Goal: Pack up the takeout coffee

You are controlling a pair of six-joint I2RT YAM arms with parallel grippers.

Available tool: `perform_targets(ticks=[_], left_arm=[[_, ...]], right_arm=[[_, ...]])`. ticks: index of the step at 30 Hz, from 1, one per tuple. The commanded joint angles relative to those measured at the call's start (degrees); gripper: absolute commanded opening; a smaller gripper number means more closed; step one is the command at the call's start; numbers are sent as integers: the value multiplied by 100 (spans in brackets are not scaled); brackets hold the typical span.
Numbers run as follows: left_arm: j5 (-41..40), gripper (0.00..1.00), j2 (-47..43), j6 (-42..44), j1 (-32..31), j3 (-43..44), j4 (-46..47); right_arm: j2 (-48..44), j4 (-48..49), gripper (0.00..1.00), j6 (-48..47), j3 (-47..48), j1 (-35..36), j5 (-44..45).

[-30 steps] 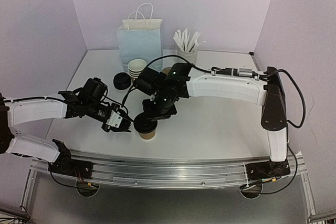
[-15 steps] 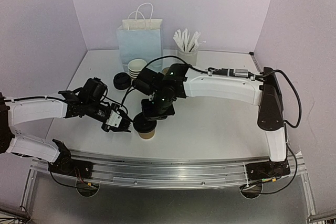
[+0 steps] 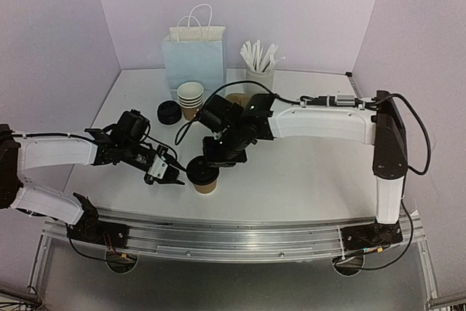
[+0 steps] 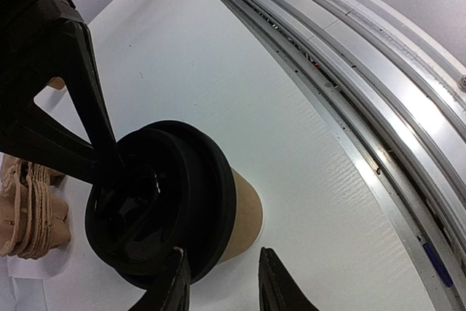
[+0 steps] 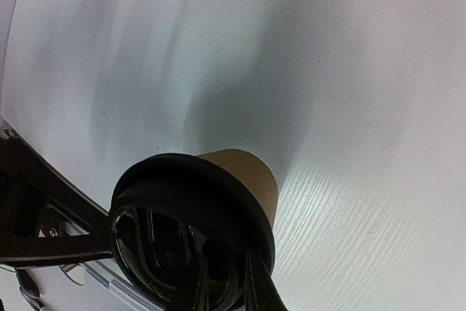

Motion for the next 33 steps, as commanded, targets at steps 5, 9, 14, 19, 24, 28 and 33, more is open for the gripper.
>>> perform_targets(ticks=[5,9,14,19,24,28,33], left_arm=[[-418,32,512,134,-90,-544,-381],[-361,31,648,170,-90,-576,-326],[-317,30,706,180,-90,-681,-194],[-325,28,699,-245,-92,-611,3],[-681,28,378,-404,-86,-208,-165],[-798,33,72,-670,-90,214,-431],[-815,39,-398,-879,-90,543,-760]], right_arm=[[709,410,12,316,-1721,260,-873],[914,481,12,259,-1669,305,-1074],[925,505,12,338,-1783,310,-1022],[746,372,12,210,-1686,310,-879],[763,-581,9,-341,-590,301,-102],[704,-1088,6,-692,73,279,514],[533,-1370,5,-876,319,275,829]])
